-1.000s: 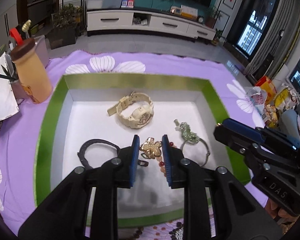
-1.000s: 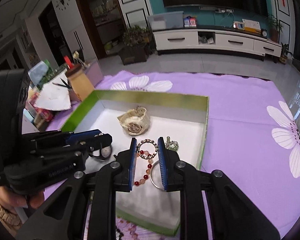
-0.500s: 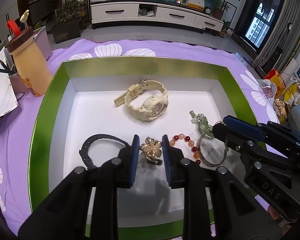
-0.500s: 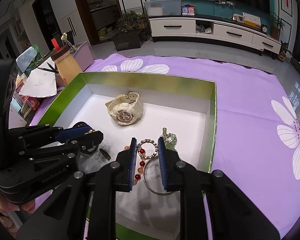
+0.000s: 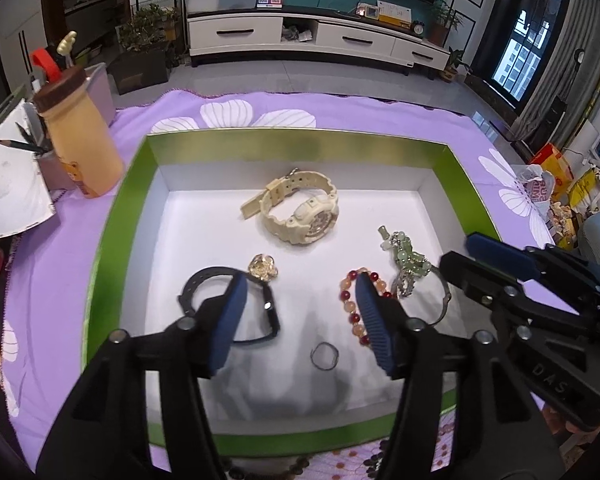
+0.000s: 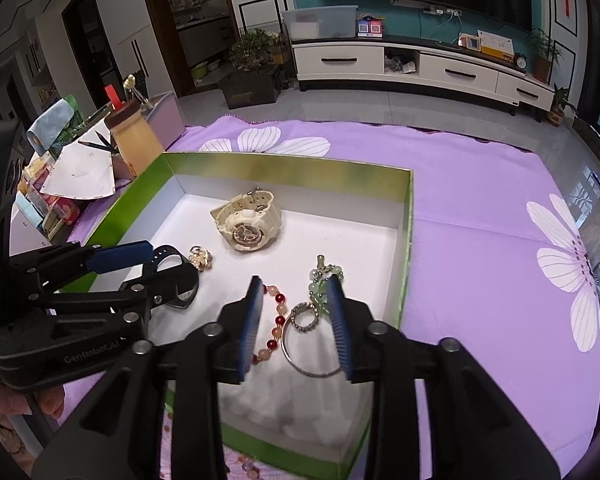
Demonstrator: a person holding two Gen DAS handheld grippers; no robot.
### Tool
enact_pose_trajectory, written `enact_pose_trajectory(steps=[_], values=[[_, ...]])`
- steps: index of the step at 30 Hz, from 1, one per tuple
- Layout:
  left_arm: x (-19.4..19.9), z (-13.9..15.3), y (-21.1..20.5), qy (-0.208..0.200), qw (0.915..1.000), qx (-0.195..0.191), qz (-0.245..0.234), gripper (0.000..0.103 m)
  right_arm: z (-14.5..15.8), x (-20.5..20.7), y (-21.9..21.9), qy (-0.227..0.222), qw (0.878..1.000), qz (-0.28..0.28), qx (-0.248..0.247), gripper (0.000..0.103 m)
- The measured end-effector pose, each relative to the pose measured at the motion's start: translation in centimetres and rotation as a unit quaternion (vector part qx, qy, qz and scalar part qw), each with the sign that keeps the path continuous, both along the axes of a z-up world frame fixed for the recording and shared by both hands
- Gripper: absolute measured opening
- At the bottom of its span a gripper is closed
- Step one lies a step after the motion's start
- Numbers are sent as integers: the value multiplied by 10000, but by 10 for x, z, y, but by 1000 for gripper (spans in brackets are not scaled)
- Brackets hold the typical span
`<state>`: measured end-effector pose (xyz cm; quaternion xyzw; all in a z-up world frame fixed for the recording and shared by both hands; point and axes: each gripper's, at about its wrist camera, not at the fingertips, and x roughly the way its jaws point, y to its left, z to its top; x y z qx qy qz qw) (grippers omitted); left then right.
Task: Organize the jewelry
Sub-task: 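Move both open tools back out toward the remaining bead bracelets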
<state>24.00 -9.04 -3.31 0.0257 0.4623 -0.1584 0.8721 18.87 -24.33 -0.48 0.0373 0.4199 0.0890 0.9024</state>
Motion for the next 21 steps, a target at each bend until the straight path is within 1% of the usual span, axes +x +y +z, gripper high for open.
enact_pose_trajectory(steps=[1, 2, 4, 6, 7, 9, 10, 11, 21], values=[[-2, 2, 2, -23, 10000, 21, 12, 62, 3, -4, -1, -38, 10000, -13, -1, 36], [-4, 4, 3, -45, 10000, 27, 33, 68, 5, -7, -2, -59, 10000, -21, 9, 38], [-10, 8, 7, -82, 9999, 13, 70, 70, 10, -15, -5, -112, 9999, -55, 45, 44], [-15, 11, 10, -105, 9999, 15, 97, 76, 15, -22, -6, -157, 9998, -84, 55, 49], [-18, 13, 11, -121, 9998, 34, 121, 80, 17, -25, -7, -177, 9998, -88, 63, 50], [-23, 16, 14, -149, 9997, 69, 152, 84, 22, -34, -8, -223, 9997, -97, 52, 56], [-26, 18, 15, -159, 9997, 88, 167, 89, 25, -39, -8, -257, 9996, -107, 32, 58], [-29, 20, 15, -169, 9997, 98, 177, 91, 27, -44, -8, -281, 9995, -111, 19, 61], [-65, 34, 26, -282, 9991, 220, 240, 92, 47, -85, -12, -472, 9987, -129, 136, 64]])
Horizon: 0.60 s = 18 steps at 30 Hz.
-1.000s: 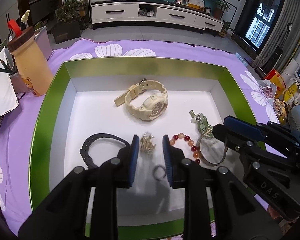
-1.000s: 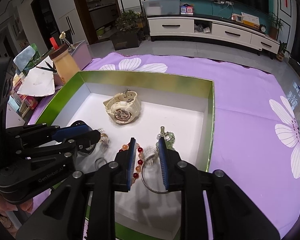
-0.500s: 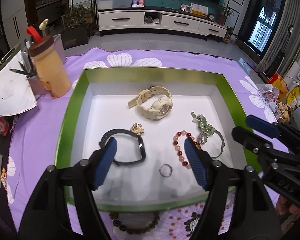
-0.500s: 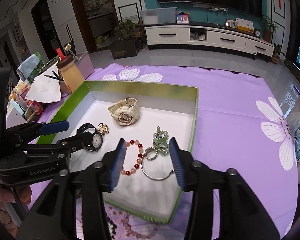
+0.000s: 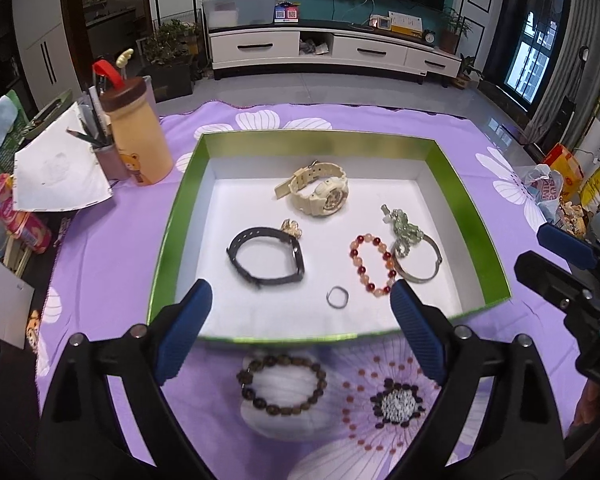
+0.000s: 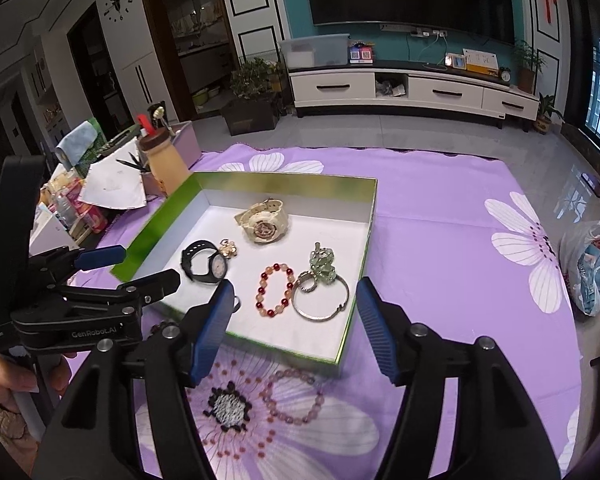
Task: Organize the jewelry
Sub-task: 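Move both open tools back out toward the remaining bead bracelets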
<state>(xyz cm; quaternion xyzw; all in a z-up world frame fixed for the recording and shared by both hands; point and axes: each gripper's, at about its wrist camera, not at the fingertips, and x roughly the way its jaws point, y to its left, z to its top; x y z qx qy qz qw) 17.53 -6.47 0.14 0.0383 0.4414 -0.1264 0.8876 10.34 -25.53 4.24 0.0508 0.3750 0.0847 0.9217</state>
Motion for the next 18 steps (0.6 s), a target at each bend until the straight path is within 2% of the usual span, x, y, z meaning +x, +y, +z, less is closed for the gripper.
enact_pose_trajectory(steps=[9, 18], values=[[-36, 3, 26, 55, 9998, -123, 128, 92, 5, -35, 3, -38, 9999, 108, 86, 64], [-64, -27, 62, 454, 9978, -227, 418, 93, -19, -57, 0, 320, 9993, 77, 152, 64]])
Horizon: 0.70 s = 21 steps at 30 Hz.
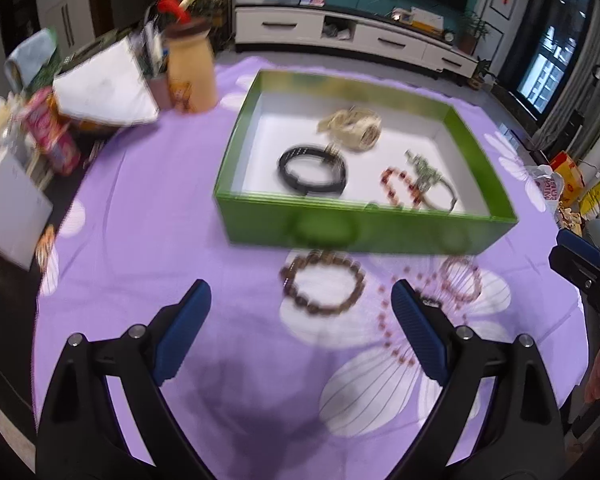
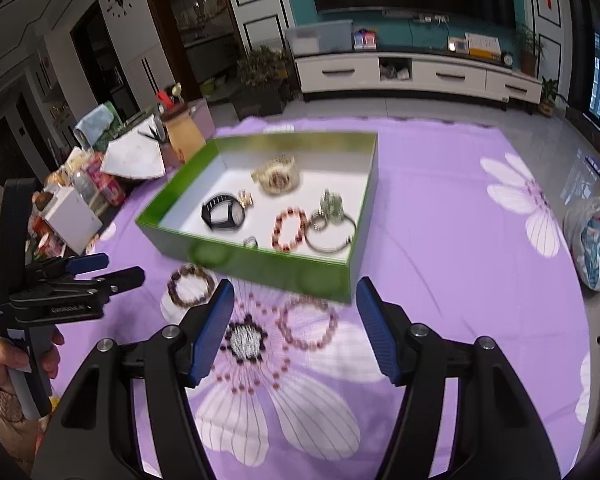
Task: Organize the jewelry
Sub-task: 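Move both open tools back out toward the remaining bead bracelets, then grasp the brown wooden bead bracelet with the left tool while the right tool grasps the pink crystal bracelet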
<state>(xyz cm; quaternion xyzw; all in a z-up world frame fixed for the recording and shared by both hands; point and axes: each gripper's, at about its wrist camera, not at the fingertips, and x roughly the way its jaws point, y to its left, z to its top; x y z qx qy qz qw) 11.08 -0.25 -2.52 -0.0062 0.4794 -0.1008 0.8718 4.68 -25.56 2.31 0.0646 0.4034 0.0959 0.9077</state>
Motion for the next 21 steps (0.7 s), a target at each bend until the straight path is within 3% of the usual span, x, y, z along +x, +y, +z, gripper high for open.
enact_pose_trajectory(steps=[10, 21], values=[[-16, -37, 9, 387, 9987, -96, 308, 93, -43, -14, 8, 448, 9990, 40, -56, 64], [-5, -50, 6, 442, 9978, -60, 483, 93, -67, -5, 35, 372, 9966, 436, -590, 64]])
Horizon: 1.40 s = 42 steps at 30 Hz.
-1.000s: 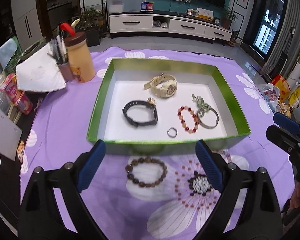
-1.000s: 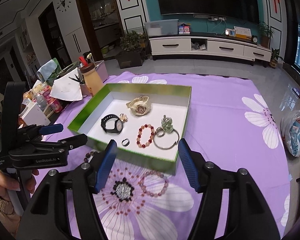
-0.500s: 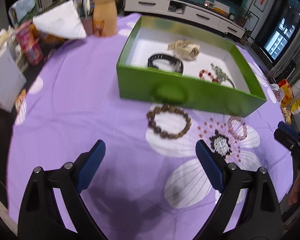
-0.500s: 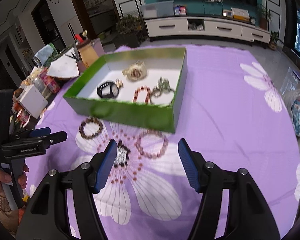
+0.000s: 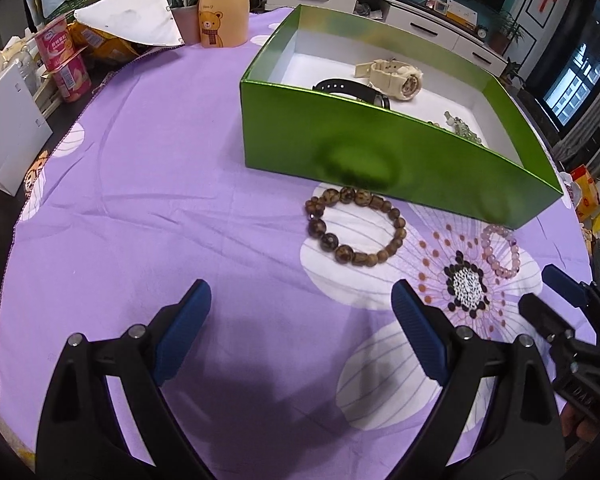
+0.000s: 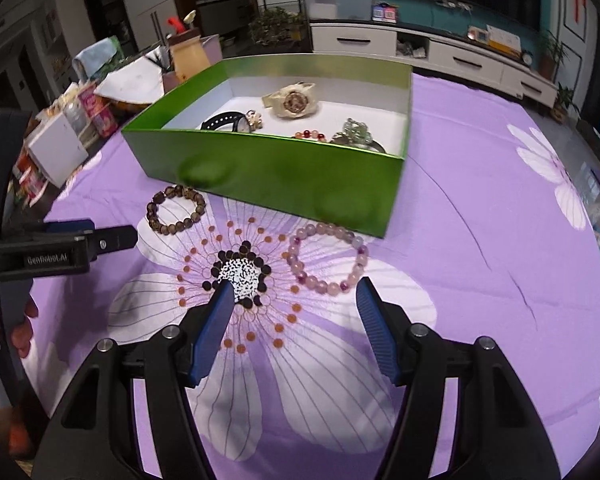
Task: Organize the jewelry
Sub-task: 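Grasp the brown wooden bead bracelet with the left tool while the right tool grasps the pink crystal bracelet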
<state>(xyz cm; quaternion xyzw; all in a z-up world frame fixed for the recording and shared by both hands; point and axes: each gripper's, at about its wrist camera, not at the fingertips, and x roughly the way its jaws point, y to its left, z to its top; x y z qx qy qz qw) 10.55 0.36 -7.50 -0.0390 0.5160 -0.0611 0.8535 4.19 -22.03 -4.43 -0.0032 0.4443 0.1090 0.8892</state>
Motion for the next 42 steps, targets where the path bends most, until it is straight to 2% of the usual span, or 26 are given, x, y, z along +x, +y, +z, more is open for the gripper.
enact_pose_trajectory(steps=[4, 12, 18, 20, 25, 33, 37, 42], values=[[9, -2, -3, 6, 10000, 37, 3, 91, -3, 9, 6, -25, 9998, 124, -120, 64], [26, -8, -11, 33, 9999, 102, -53, 76, -14, 27, 18, -2, 9987, 275, -419, 49], [31, -11, -19, -10, 9996, 214, -166, 68, -21, 35, 19, 41, 9986, 281, -444, 44], [33, -12, -22, -32, 9994, 266, -216, 59, -23, 36, 19, 62, 9985, 282, -456, 42], [34, -12, -27, -121, 9986, 414, -318, 46, -27, 37, 19, 71, 9985, 304, -456, 37], [34, -12, -30, -202, 9975, 561, -392, 28, -26, 38, 25, 33, 9979, 443, -469, 17], [33, -12, -33, -233, 9969, 580, -477, 13, -26, 37, 27, 29, 9979, 486, -438, 11], [31, -12, -33, -243, 9968, 577, -489, 11, -25, 36, 25, 45, 9983, 453, -353, 9]])
